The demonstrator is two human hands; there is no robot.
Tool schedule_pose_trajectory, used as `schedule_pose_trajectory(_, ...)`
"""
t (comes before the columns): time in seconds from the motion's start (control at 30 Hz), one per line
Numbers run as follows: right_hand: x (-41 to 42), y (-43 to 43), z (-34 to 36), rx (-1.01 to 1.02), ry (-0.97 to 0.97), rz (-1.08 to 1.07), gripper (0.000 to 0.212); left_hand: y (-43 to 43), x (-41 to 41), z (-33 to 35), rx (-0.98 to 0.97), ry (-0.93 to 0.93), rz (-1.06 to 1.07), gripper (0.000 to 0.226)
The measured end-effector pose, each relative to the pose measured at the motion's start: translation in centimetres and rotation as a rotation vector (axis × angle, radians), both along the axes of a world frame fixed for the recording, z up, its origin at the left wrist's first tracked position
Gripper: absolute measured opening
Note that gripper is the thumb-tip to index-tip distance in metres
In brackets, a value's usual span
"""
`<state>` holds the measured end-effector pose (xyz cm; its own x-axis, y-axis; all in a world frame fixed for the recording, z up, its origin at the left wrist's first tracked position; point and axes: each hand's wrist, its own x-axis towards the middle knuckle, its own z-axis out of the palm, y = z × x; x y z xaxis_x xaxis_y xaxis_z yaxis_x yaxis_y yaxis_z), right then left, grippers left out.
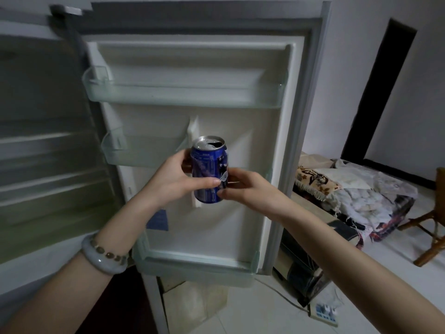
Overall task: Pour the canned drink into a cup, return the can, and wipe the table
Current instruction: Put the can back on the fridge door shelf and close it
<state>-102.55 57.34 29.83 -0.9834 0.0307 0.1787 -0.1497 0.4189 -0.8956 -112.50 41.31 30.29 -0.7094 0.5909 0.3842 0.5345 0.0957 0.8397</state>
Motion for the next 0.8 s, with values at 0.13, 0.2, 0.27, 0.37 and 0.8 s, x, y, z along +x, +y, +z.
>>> schedule_pose_trajectory(0.13, -2.1, 0.9, 1.4, 0.021, 0.039, -0.057, 0.043, 1.3, -2.6, 1.8, 0.008, -0.017, -0.029, 0.061)
schedule_pose_trajectory(0.2, -3.1, 1.5, 1.9, 0.035, 0.040, -0.073, 0.041, 2.2, -3.7, 2.2, -0.007, -0.015, -0.021, 0.060)
schedule_pose_trajectory(0.27, -4.0, 2.1, 2.0, 0.036, 0.026, -0.086, 0.040, 3.0, -4.7, 2.2, -0.021, -0.019, -0.027, 0.061)
schedule_pose_trajectory(0.37, -5.5, 2.9, 1.5, 0.025, 0.006, -0.108, 0.040, 4.0, -5.9, 1.8, -0.053, -0.033, -0.013, 0.061)
schedule_pose_trajectory(0.8, -8.4, 5.4, -0.4, 0.195, -0.214, -0.155, 0.044, 6.3, -7.1, -2.3, -0.140, -0.084, 0.088, 0.073)
